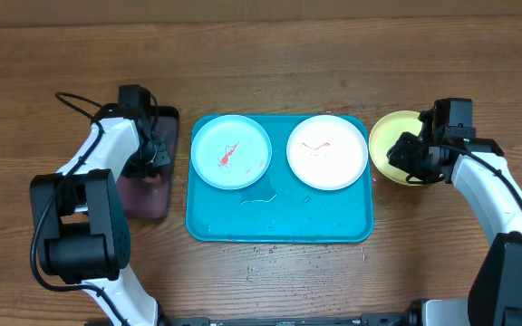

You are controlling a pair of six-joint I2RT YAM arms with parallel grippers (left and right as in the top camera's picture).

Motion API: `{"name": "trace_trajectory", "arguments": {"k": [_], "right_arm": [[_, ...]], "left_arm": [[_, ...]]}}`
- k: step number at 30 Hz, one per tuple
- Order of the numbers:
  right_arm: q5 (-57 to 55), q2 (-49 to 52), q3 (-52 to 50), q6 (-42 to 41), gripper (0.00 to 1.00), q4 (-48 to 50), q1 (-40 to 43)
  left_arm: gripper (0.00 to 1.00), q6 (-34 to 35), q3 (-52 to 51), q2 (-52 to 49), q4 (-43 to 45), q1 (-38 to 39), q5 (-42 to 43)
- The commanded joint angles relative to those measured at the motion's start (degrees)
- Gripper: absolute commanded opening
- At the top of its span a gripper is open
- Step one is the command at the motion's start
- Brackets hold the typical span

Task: Clean dirty plates on tray and stack at the side
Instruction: 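Lower the yellow plate onto the table right of the tray and release, then move the right gripper to the white plate and grip its rim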

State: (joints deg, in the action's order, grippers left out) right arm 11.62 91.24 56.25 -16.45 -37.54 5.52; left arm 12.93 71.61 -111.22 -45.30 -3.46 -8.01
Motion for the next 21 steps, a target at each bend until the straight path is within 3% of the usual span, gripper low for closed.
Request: {"name": "trace_trajectory", "arguments": {"k": [1,2,3,4,6,17,21], "right_arm": [[0.0,-0.5,2.7,1.0,0.39,-1.3,-0.6],[0.0,-0.5,3.9,1.8,0.39,-2.3,-0.9],[-0.4,-0.5,5.2,2.0,0.40,-3.5,-1.4],[-0.9,-0.5,6.6,2.1,0.40,-4.7,-2.1],[-1.0,-0.5,9.1,3.6,0.41,-6.7,-3.9],[-1.0,-0.4,17.1,13.4,0.52,-11.6,-19.2],[-1.0,2.6,25.0,16.0,0.56,-17.2,-22.6]], "left_arm": [[0.04,-0.5,1.8,2.3,-1.1,0.1,-2.3],[0.06,-0.5,2.5,2.7,-1.5,0.1,-2.3],[0.18,-0.5,3.2,3.1,-1.9,0.1,-2.0],[0.41,-0.5,3.9,3.5,-2.3,0.1,-1.8],[0.66,-0.5,5.0,4.0,-2.9,0.1,-0.9],[0.65,0.6,5.4,4.0,-5.7,0.1,3.6],[0.66,0.9,5.4,4.0,-5.7,0.1,3.6]]}}
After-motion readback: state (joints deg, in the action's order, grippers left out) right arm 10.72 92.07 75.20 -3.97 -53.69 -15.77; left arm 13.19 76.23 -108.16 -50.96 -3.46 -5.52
